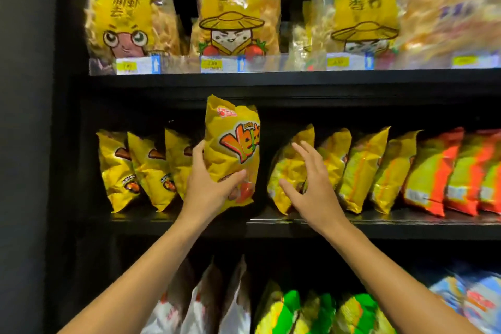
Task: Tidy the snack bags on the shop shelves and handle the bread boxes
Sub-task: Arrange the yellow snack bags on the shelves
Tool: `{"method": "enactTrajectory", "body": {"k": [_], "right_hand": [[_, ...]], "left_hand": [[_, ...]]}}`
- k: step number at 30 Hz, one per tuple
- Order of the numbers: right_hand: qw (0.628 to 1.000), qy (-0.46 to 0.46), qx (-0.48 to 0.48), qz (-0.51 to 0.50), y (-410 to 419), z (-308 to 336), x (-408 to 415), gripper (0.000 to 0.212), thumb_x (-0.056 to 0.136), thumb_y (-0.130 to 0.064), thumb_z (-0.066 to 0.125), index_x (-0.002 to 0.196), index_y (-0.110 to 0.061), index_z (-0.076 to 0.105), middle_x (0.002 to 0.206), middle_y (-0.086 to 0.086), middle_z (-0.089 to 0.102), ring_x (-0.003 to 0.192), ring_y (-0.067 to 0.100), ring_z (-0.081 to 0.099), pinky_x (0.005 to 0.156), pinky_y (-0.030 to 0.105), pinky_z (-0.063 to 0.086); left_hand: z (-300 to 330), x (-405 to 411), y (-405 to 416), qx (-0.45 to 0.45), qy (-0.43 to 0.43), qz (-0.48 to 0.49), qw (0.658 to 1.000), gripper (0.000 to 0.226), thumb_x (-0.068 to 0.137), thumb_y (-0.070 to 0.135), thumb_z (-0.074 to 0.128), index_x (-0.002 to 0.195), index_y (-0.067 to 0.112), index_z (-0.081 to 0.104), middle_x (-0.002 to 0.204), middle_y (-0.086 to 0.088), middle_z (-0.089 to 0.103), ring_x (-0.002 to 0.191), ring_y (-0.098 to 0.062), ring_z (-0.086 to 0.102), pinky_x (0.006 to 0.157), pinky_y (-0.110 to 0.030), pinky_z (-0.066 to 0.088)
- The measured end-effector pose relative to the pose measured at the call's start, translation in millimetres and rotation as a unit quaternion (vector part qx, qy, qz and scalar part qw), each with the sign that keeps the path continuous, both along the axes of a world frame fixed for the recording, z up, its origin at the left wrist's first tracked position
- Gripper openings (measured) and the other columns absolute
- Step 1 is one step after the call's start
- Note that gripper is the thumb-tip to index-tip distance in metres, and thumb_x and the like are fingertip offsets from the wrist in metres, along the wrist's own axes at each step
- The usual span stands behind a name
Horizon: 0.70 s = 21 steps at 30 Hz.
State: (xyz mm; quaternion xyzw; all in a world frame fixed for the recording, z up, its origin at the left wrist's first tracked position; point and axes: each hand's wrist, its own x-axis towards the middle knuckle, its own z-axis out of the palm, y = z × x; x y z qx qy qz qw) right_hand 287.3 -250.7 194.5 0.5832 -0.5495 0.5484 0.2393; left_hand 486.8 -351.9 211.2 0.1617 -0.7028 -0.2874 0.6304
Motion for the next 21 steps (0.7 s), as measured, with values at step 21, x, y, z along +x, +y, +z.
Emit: {"method": "enactTrajectory", "body": {"k": [21], "right_hand": [[0.968,0.094,0.108,-0.205,-25,-19,-7,0.059,0.104,-0.053,0.045,0.159,-0.037,0.032,0.171,-0.02,-0.001,0.155,-0.001,-0.017,0.108,0.029,0.047]], "left_hand": [[-14,-96,-52,-0.06,-0.241,0.098,0.964,0.1,0.098,0.03,0.068,0.161,0.017,-0.009,0.148,-0.014,0.027,0.136,-0.034,0.041,0.112,-0.047,0.044]]}}
